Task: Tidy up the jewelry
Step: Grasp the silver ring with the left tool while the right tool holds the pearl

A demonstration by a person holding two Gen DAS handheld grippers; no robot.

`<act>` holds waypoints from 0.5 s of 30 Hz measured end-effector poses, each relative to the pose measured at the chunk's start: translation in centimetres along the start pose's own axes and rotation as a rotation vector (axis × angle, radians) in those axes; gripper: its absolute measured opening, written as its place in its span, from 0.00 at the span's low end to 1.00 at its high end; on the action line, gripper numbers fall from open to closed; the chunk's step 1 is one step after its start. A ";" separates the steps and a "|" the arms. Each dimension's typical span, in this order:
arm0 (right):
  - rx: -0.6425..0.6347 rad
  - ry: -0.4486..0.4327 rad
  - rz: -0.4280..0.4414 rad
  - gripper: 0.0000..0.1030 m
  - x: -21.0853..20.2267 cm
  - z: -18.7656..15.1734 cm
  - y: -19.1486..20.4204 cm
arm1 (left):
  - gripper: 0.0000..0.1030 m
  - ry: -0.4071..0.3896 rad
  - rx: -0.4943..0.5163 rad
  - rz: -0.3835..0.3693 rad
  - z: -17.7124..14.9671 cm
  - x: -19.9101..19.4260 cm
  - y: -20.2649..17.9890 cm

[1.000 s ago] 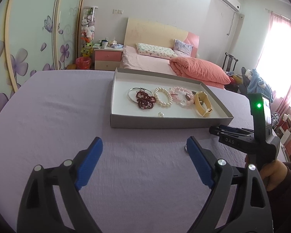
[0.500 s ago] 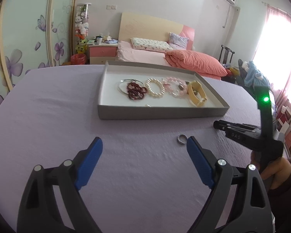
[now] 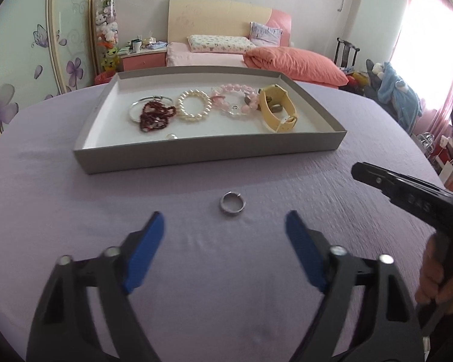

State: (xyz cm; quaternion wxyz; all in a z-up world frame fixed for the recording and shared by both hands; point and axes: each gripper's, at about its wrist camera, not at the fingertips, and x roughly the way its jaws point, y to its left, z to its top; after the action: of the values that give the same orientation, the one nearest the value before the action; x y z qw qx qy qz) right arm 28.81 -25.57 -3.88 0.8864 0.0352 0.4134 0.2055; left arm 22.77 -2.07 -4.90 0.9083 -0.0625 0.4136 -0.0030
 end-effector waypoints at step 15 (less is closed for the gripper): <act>0.004 -0.006 0.025 0.13 -0.4 0.0 -0.6 | 0.22 0.039 0.008 0.087 1.3 3.3 -1.8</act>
State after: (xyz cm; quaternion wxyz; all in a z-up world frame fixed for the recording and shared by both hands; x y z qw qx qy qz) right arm 28.83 -26.29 -3.75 0.8850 0.0425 0.4104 0.2156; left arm 26.01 -3.88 -6.34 0.8996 -0.0407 0.4335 0.0338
